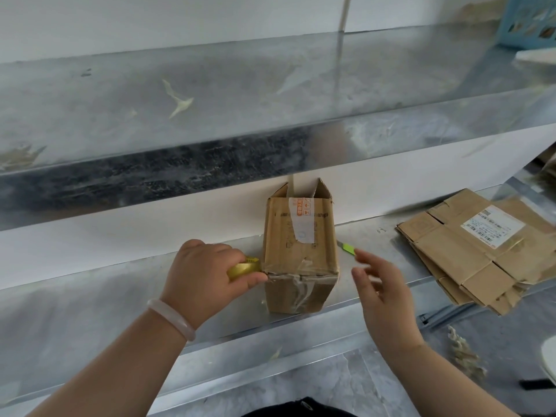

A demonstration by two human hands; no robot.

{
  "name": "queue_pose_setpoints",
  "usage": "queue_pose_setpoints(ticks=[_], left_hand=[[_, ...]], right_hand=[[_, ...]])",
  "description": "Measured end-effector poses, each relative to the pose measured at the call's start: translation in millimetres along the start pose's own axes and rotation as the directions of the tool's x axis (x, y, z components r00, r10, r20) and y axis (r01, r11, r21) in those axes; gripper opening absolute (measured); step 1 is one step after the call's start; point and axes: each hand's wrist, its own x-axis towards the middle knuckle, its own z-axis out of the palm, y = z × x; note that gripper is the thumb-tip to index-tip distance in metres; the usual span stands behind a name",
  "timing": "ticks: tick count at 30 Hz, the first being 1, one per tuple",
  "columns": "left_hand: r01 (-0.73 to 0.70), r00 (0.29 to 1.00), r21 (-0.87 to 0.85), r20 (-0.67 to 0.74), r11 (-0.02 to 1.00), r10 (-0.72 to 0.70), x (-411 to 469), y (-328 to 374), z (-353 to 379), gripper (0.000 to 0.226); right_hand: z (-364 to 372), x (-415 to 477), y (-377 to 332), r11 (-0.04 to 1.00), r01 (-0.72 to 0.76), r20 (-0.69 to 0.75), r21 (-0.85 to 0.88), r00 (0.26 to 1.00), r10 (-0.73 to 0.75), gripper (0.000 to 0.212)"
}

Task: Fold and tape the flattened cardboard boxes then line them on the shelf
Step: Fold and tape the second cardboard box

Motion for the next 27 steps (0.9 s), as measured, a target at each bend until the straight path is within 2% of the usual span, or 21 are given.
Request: queue_pose_setpoints(ticks=[1,2,4,6,12,16,18,21,23,27], left_hand=[[0.001,1.000,0.001,0.002,1.000,-0.001,0.0,0.3,-0.2,0.061],[0.001,1.000,0.002,0.001,1.000,-0.001,0.1,0.6,-0.3,0.062],[0.001,1.000,0.000,-0.002,1.000,-0.001,0.3,0.7,-0.8,0.062],[-0.005,1.000,-0.017,-0.004,1.000,0.005,0.8,-1.6,-1.5,0.062],[-0.036,0.999,-0.041,-0.008,0.999,0.036,4.4,-5.9,-2.6,0.059],[-0.049,0.999,-0.043,-0.018,0.998,0.049,4.8,-6.0,-1.1,0.059],[-0.052,0.999,-0.024,-0.018,0.998,0.051,5.7,-5.8,-0.5,0.061],[-0.044,0.999,-0.019,-0.024,0.999,0.043,6.9,-8.2,-0.4,0.062],[-0.034,0.999,-0.030,-0.027,0.999,0.033,6.3,-9.7,-0.7,0.061],[-0.043,0.999,-0.017,-0.026,0.999,0.042,6.8,-8.3,0.2,0.061]], right_hand=[[-1.4,0.6,-7.5,0.972,0.228,-0.004,-0.057,0.973,-0.229,0.026],[-0.8,3.0,-14.0,0.901,0.418,0.044,-0.119,0.908,-0.416,0.033],[3.7,12.9,-20.8,0.725,0.660,0.203,-0.197,0.751,-0.628,0.039],[9.8,22.0,-17.2,0.623,0.750,0.300,-0.224,0.661,-0.688,0.035],[10.5,33.7,-7.2,0.527,0.817,0.373,-0.236,0.577,-0.727,0.028],[5.6,30.2,-10.6,0.508,0.806,0.425,-0.303,0.592,-0.685,0.033],[3.9,27.8,-18.0,0.528,0.769,0.441,-0.360,0.639,-0.630,0.035],[5.2,23.8,-35.0,0.613,0.677,0.439,-0.406,0.733,-0.519,0.038],[6.8,23.0,-42.2,0.645,0.640,0.455,-0.418,0.762,-0.461,0.041],[15.4,23.3,-41.0,0.644,0.629,0.337,-0.434,0.777,-0.532,0.042]])
